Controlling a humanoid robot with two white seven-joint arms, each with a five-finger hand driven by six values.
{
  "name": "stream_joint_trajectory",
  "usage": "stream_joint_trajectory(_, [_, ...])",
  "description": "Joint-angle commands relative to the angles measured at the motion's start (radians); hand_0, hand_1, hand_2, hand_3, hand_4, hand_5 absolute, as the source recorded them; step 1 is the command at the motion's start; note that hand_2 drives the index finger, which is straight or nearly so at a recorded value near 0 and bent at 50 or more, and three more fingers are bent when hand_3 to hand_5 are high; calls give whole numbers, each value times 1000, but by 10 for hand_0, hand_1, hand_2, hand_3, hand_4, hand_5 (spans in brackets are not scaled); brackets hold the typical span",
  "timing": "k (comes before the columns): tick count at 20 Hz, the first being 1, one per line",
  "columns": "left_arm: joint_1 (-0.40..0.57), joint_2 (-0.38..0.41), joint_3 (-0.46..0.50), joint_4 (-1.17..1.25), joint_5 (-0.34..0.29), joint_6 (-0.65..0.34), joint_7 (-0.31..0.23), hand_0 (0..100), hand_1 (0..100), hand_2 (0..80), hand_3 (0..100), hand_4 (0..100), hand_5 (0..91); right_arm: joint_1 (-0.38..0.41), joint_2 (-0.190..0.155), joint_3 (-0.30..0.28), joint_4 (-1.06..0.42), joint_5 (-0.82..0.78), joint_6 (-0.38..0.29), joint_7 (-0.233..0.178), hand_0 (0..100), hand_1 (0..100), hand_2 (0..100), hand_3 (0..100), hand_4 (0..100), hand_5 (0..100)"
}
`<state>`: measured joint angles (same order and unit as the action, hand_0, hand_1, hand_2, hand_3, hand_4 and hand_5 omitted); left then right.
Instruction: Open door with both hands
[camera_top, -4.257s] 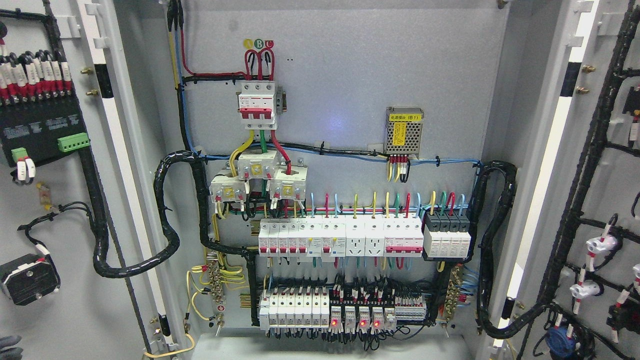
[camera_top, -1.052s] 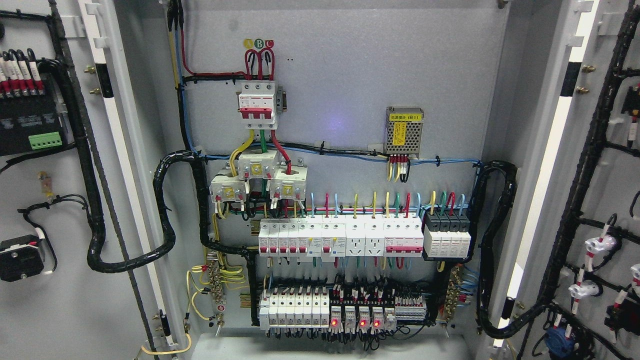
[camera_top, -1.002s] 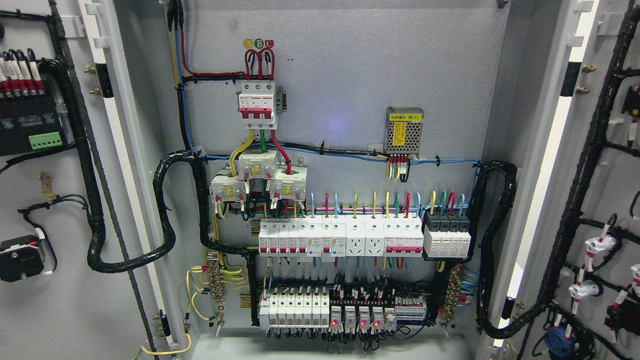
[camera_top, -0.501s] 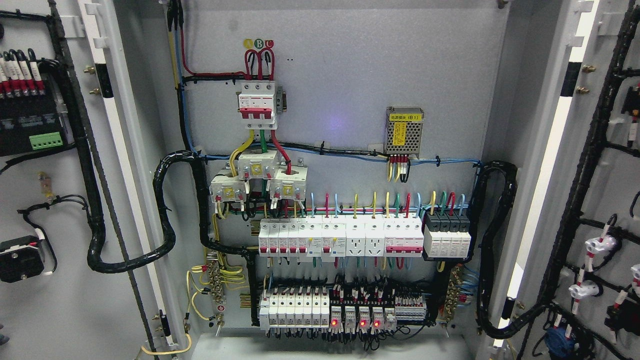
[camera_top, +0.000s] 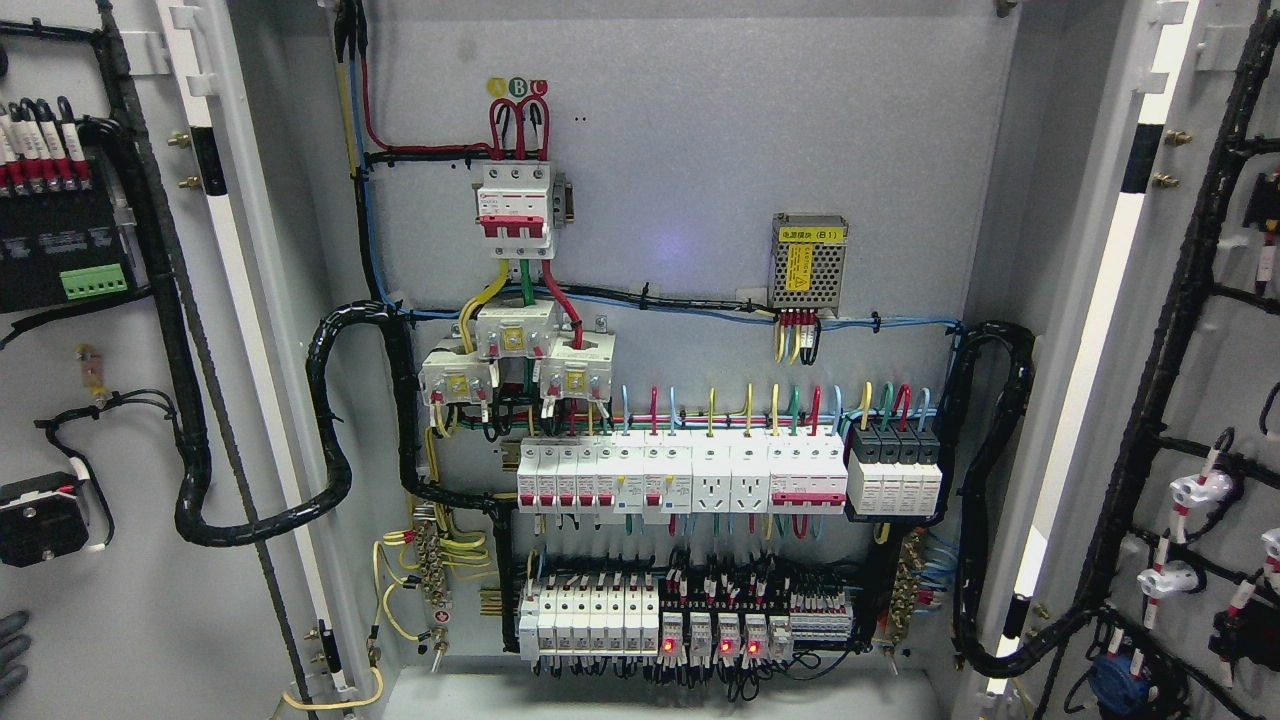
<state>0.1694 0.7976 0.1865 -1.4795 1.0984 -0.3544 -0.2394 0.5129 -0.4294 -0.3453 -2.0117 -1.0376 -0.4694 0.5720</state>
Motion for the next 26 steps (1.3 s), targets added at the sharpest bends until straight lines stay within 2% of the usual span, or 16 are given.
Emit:
stream_joint_trajectory(1, [47, 11, 2, -114, -2, -23, 0, 0, 0, 0, 0, 0, 0, 6, -5, 83, -2, 7, 0, -1, 0, 0, 0, 0, 0, 0])
stream_joint_trajectory(3, [56, 20, 1, -130, -2, -40, 0, 0, 0, 0, 0, 0, 0, 7, -6, 104, -1, 8, 0, -1, 0, 0, 0, 0, 0, 0])
stream_joint_trajectory(7, [87, 22, 5, -151, -2, -49, -6, 0, 0, 0, 0, 0, 0, 15, -23, 108, -1, 10, 0, -1, 0, 0, 0, 0, 0, 0])
stream_joint_trajectory(15, [151, 29, 8, -186, 1, -98, -21, 0, 0, 0, 0, 0, 0, 33, -23, 160, -1, 66, 3, -1, 0, 0, 0, 0, 0, 0])
stream_joint_trajectory(22, [260, 29, 13, -252, 1, -130, -21, 0, 0, 0, 0, 0, 0, 39, -25, 196, 2, 88, 11, -3, 0, 0, 0, 0, 0, 0])
stream_joint_trajectory(26, [352, 22, -2, -249, 1, -132, -23, 0, 0, 0, 0, 0, 0, 38, -34, 223, 13, 160, 11, -3, 0, 0, 0, 0, 0, 0])
